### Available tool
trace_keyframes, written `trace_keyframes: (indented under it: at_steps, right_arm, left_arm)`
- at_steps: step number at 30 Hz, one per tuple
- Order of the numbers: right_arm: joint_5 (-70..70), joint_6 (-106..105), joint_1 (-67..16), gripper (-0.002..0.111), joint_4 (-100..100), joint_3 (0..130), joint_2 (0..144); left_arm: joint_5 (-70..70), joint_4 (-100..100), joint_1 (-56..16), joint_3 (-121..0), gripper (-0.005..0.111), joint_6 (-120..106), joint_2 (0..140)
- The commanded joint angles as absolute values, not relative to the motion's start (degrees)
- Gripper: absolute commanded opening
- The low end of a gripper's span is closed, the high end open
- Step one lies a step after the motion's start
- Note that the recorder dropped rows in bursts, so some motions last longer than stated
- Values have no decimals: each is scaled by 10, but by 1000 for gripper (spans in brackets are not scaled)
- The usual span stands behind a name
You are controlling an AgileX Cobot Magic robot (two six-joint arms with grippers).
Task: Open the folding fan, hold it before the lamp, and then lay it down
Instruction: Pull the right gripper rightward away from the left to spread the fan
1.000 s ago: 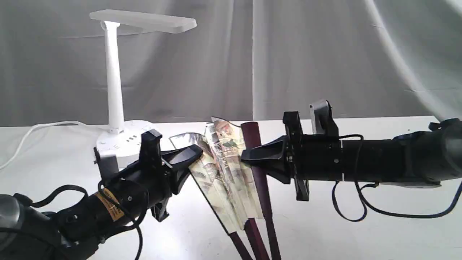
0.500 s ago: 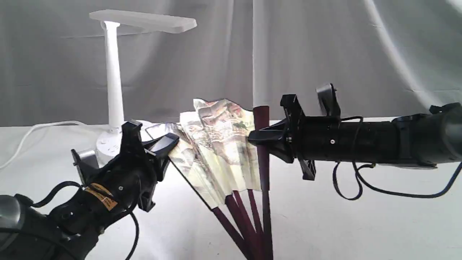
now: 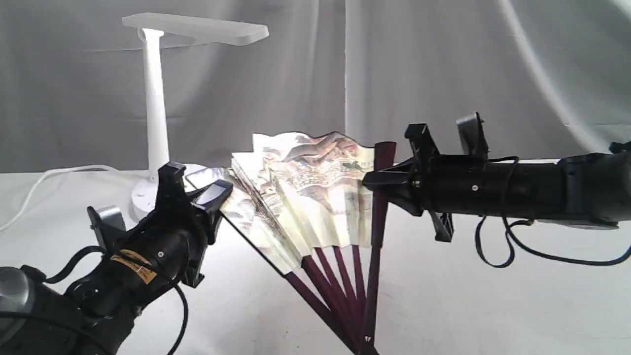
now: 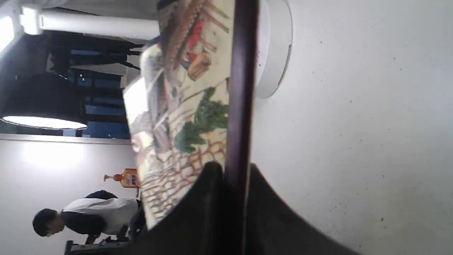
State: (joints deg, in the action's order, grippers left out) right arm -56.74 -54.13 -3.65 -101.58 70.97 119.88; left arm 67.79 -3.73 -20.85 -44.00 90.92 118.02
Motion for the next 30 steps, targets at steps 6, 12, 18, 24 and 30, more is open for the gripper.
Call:
trace_keyframes:
  at_steps: [6, 12, 18, 24, 30]
  right_arm:
    - [-658, -547, 59, 0, -992, 708, 1197]
    - [-666, -546, 119, 0, -981, 708, 1197]
    - [-680, -503, 158, 0, -961, 692, 1197]
    - [-668, -525, 184, 0, -954, 648, 1199]
    - [-667, -538, 201, 0, -951, 605, 1199]
  left_arm:
    - [700, 61, -206, -404, 0, 929, 1174]
    - [700, 101, -206, -394, 0, 929, 1174]
    - [700, 73, -211, -390, 0, 973, 1174]
    - [700, 103, -229, -372, 0, 972, 1173]
    - [700, 124, -229, -346, 0, 976, 1173]
